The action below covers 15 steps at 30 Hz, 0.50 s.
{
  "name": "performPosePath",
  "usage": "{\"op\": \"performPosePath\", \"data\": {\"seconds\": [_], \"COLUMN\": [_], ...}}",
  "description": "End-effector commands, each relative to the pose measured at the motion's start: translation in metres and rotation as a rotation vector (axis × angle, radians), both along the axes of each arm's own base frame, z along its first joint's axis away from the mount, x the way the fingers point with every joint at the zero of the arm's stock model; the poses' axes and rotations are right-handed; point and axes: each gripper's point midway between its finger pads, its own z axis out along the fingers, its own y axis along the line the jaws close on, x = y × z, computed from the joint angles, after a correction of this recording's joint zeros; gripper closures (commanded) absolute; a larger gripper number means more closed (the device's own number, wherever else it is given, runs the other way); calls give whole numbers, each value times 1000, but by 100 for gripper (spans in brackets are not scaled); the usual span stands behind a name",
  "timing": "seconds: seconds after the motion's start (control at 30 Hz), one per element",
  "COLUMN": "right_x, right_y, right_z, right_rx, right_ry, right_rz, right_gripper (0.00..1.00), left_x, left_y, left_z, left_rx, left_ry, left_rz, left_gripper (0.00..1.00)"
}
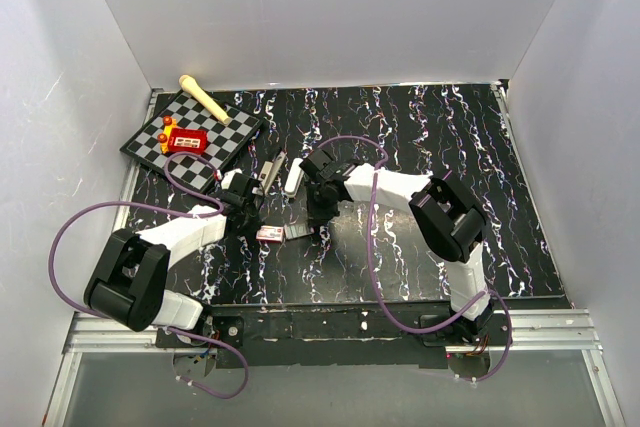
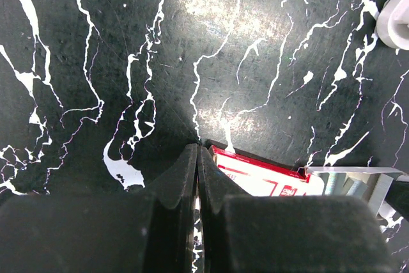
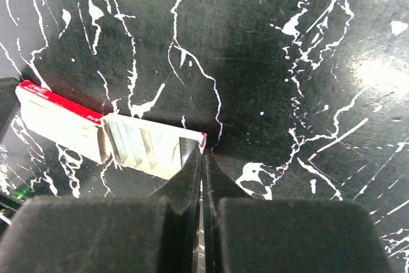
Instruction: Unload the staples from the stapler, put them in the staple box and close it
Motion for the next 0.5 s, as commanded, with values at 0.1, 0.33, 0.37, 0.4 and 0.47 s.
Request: {"op": "performPosePath", "data": {"seconds": [0.1,0.33,0.37,0.4,0.47], "right_x": [0,-4,-3,-4,-4], "right_y": [17,20,21,22,23], "right_z": [3,-2,-2,-1,-2], "right_rx": [60,60,61,64,66], "right_ry": [18,31,33,34,38], "right_rz": [-5,-7,-5,-5,-7], "right_gripper": [99,99,99,99,99], "left_x": [-11,-16,-16,-18,-19], "left_y": [0,-1,-1,-1,-2], "left_z": [-11,-12,-12,-13,-13], "left_rx": [-15,-30,-34,-38,-42], "left_ry": [42,48,48,50,52], "left_rz": [-1,-3,-5,-4,-4], "left_gripper": [100,100,100,100,100]}}
